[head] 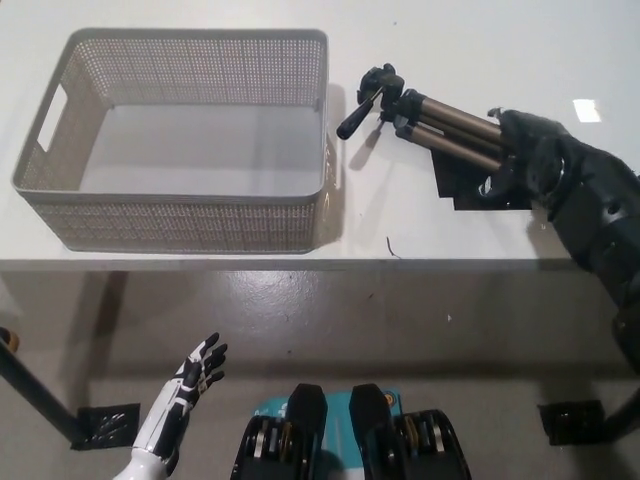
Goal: The robot uses its right hand to pick the tripod on the desk and places it into a rectangular container on the left.
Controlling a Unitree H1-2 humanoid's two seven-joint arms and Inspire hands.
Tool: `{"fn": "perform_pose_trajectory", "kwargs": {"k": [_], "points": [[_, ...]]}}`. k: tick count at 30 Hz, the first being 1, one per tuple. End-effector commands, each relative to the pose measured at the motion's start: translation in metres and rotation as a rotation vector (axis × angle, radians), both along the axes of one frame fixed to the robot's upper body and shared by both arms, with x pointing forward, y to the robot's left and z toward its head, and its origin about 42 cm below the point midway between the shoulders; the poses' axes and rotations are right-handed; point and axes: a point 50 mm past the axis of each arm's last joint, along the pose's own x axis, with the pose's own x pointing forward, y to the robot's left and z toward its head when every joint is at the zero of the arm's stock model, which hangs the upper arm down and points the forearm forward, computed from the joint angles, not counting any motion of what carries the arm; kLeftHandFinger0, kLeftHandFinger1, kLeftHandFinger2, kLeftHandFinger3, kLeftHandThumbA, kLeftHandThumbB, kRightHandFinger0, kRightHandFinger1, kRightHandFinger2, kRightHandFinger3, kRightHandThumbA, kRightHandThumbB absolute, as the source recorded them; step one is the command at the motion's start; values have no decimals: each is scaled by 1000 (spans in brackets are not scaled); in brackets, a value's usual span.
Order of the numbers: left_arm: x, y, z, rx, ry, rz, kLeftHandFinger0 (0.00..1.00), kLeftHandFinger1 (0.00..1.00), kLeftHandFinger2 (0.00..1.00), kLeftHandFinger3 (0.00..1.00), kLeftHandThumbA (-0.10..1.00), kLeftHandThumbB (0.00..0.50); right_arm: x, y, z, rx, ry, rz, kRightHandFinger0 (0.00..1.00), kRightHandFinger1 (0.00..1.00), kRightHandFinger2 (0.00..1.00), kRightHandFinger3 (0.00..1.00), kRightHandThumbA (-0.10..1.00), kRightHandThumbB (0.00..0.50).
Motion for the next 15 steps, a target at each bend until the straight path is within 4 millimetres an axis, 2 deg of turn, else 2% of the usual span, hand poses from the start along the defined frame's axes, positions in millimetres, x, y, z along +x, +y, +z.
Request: {"fn": "perform_pose_trajectory", "kwargs": {"k": [1,3,4,5,6,7,8,9,10,11,12,13,14,15], "points": [[4,0,6,-6,-53,-19,1000,1000,1000,1000,1000,500,-23,-19,-53,-39,170,-51,1000,1000,1000,1000,974,466],[3,1,6,-4,-48,-22,1000,1000,1000,1000,1000,500,-29,-24,-65,44,241,-73,1000,1000,1000,1000,899,441],[3,1,6,-3,-48,-21,1000,1000,1000,1000,1000,500,-31,-26,-67,78,264,-97,1000,1000,1000,1000,819,433],[3,0,6,-3,-49,-20,1000,1000,1000,1000,1000,500,-37,-34,-76,104,344,-118,780,885,1000,1000,748,387],[3,0,6,-2,-51,-20,1000,1000,1000,1000,1000,500,-37,-35,-76,89,360,-104,765,862,990,1000,728,366],[3,0,6,-2,-51,-19,1000,1000,1000,1000,1000,500,-38,-37,-76,78,372,-90,500,619,765,1000,563,318],[4,0,6,-2,-46,-19,1000,1000,1000,1000,1000,500,-38,-40,-76,70,361,-82,265,401,505,841,351,263],[4,0,5,-3,-40,-20,1000,1000,1000,1000,1000,500,-38,-42,-77,72,334,-88,192,377,527,734,223,272],[9,1,9,-2,-49,-17,1000,1000,1000,1000,1000,500,-34,-42,-72,89,234,-117,457,641,706,704,9,200],[8,1,9,0,-53,-19,1000,1000,1000,1000,1000,500,-33,-45,-70,96,162,-130,497,634,693,886,-91,145],[12,2,11,3,-58,-17,1000,1000,1000,1000,1000,500,-31,-45,-65,99,129,-134,442,567,630,924,-100,131],[12,3,11,5,-56,-19,1000,1000,1000,1000,1000,500,-30,-46,-63,103,108,-141,446,579,633,873,-100,113],[12,3,10,5,-56,-18,1000,1000,1000,1000,1000,500,-29,-48,-60,108,91,-143,615,790,808,806,-100,129],[12,3,10,3,-54,-18,1000,1000,1000,1000,1000,500,-27,-50,-57,102,74,-137,591,739,746,743,-100,119]]}}
